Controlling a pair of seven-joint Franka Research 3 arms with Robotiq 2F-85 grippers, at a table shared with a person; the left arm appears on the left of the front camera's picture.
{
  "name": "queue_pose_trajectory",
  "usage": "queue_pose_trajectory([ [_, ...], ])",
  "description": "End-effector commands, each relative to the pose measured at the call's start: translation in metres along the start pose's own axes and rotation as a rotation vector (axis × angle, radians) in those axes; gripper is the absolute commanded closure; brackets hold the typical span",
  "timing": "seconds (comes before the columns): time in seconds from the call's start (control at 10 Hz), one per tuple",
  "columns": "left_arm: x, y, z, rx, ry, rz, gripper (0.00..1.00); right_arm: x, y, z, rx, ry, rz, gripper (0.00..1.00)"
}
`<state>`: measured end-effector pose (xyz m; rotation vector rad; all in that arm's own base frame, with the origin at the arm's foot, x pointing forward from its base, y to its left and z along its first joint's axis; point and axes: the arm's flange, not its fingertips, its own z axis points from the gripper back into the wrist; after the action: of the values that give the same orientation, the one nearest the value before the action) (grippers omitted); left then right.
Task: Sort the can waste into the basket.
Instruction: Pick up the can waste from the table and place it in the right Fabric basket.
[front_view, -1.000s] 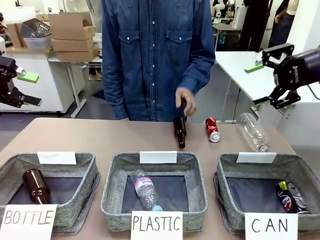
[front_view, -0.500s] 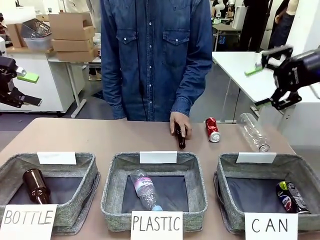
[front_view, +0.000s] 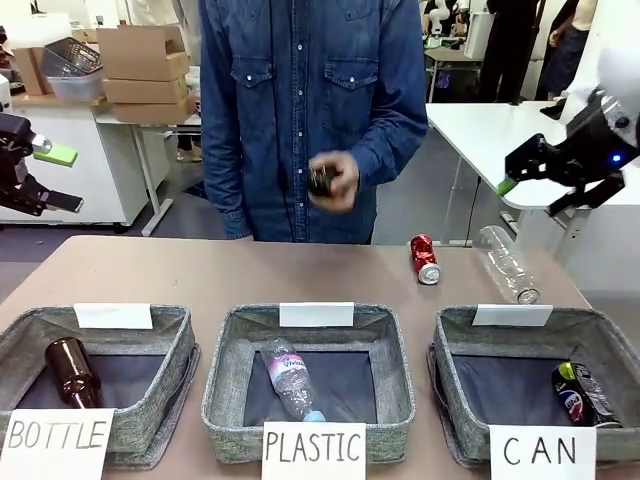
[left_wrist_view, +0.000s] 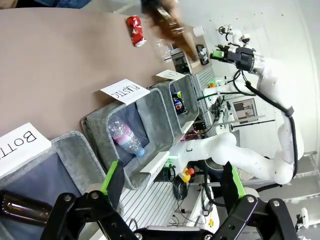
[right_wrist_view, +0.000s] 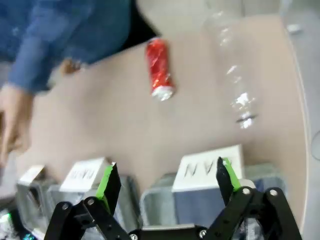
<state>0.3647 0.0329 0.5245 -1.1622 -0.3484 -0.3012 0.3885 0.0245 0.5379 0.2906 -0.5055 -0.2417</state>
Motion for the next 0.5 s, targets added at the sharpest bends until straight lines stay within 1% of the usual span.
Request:
queue_pose_trajectory([
  [0.0, 0.0, -0.002, 0.004, -0.003, 0.009, 0.008, 0.0, -0.002, 0.002, -0.001, 0.101, 0.128, 0.001, 0.0],
  [0.1, 0.0, -0.002, 0.004, -0.003, 0.009, 0.008, 0.0, -0.002, 0.002, -0.001, 0.101, 0.128, 0.001, 0.0],
  [0.2, 0.0, -0.002, 0.004, -0.003, 0.009, 0.008, 0.0, -0.002, 0.001, -0.001, -0.005, -0.007, 0.005, 0.0],
  [0.3, 0.0, -0.002, 0.004, -0.003, 0.009, 0.008, 0.0, -0.001, 0.011, -0.016, 0.0, 0.006, 0.199, 0.0],
  [0.4, 0.0, -0.002, 0.004, -0.003, 0.009, 0.008, 0.0, 0.008, 0.016, -0.038, 0.019, 0.033, 0.261, 0.0],
])
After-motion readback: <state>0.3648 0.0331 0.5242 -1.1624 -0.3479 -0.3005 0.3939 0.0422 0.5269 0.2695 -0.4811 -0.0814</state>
